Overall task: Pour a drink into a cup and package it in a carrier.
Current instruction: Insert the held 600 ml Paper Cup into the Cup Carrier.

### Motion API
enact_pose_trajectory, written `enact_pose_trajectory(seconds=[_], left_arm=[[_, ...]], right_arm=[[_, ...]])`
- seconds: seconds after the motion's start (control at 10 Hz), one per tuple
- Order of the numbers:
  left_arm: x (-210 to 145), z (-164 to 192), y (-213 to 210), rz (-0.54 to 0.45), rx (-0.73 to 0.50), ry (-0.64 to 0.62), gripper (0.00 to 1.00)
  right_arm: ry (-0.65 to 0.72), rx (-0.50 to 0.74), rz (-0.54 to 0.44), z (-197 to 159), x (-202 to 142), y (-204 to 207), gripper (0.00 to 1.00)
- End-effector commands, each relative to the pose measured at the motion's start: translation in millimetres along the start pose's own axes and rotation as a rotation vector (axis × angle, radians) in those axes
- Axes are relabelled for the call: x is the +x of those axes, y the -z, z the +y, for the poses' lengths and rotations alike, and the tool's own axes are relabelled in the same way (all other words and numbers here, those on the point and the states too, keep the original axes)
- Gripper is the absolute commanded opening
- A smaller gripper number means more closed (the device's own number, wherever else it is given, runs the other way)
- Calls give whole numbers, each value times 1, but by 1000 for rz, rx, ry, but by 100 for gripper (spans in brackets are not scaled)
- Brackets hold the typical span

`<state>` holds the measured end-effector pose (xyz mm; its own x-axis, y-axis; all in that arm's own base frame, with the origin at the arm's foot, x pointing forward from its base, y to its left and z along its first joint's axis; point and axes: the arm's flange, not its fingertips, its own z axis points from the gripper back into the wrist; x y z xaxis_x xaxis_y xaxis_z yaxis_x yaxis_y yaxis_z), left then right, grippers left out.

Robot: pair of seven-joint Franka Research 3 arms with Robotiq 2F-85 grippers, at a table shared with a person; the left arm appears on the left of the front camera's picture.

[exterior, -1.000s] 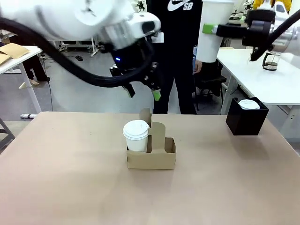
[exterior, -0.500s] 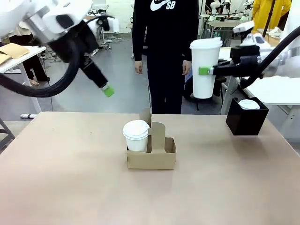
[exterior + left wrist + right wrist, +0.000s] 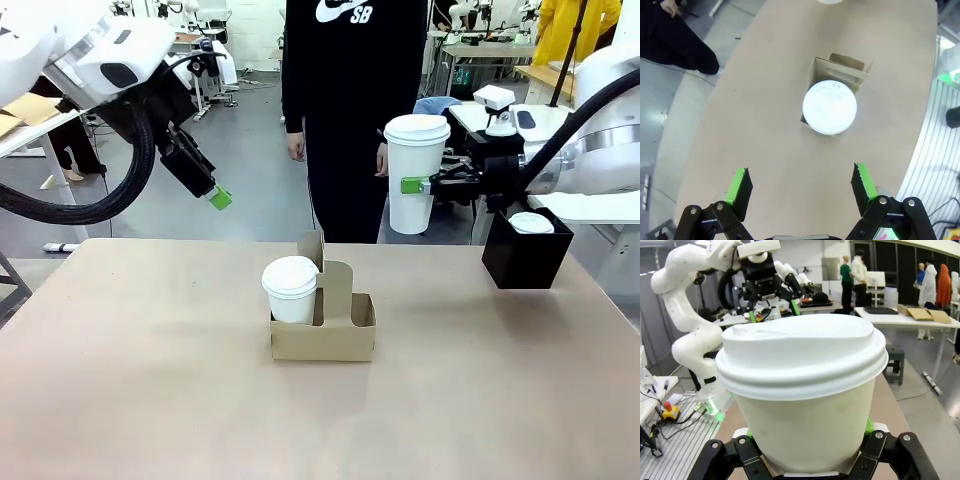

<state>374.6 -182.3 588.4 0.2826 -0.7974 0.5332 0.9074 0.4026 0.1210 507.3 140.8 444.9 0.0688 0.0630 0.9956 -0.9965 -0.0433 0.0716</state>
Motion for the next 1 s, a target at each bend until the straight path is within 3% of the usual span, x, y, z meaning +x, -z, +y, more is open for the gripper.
enact_pose_trajectory(seconds=[0.0, 0.1, 0.3, 0.6, 0.9], left_arm=[[1, -4, -4, 12, -23, -7, 100], [0, 0, 0, 0, 0, 0, 100], [-36, 7, 5, -97, 14, 37, 100], [-75, 15, 11, -168, 1, 99, 100], [-119, 28, 24, -236, 78, 222, 100]], right_arm=[[31, 16, 0, 0, 11, -7, 81], [0, 0, 0, 0, 0, 0, 81], [-47, 217, -87, -2, -30, 23, 81], [-34, 330, -113, -11, -65, 53, 81], [-62, 372, -126, -17, -94, 80, 81]])
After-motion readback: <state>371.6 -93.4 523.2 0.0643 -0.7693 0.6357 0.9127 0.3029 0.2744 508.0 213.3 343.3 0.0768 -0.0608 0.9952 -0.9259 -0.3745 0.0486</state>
